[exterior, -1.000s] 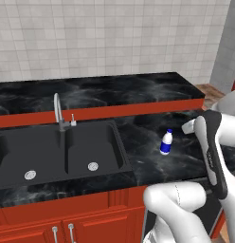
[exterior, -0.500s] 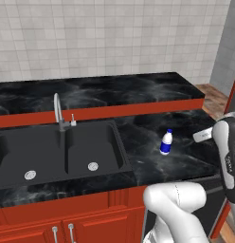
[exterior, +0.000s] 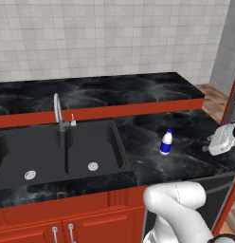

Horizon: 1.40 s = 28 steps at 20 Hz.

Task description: Pick the bottled water from the counter and place it in the open cabinet.

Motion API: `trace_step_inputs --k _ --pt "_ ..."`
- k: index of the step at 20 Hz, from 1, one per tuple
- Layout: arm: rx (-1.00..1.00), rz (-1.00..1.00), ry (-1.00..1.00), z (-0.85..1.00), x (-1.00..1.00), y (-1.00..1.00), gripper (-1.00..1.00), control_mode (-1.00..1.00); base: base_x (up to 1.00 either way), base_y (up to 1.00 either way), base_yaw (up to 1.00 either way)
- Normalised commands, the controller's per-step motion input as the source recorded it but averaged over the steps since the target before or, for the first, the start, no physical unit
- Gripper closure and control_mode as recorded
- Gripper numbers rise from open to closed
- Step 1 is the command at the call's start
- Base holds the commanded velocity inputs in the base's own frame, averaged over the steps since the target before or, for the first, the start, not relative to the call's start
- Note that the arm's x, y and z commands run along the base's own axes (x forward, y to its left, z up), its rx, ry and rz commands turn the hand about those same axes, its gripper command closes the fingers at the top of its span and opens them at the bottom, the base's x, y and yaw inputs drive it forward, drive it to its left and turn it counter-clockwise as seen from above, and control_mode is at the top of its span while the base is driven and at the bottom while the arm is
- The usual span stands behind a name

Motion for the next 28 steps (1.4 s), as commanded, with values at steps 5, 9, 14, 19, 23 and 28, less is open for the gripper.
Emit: trace_step_inputs --k 5,9,14,19,23,28 --pt "0.0 0.25 -0.05 -0.16 0.24 -0.35 -1.0 -1.0 0.0 0.0 0.0" --pt "0.01 0.21 -0.1 -0.07 0.36 -0.05 -1.0 -1.0 0.0 0.0 0.0" --pt "0.0 0.11 -0.07 -0.27 0.51 0.0 -1.0 -1.0 0.0 0.0 0.0" --pt "0.0 0.06 -0.12 -0.4 0.4 0.0 -1.0 -1.0 0.0 0.0 0.0" --pt "0.0 0.07 -0.09 -0.34 0.38 0.0 -1.0 -1.0 0.0 0.0 0.0" --pt "0.0 0.07 -0.01 -0.05 0.42 0.0 -1.0 -1.0 0.0 0.0 0.0"
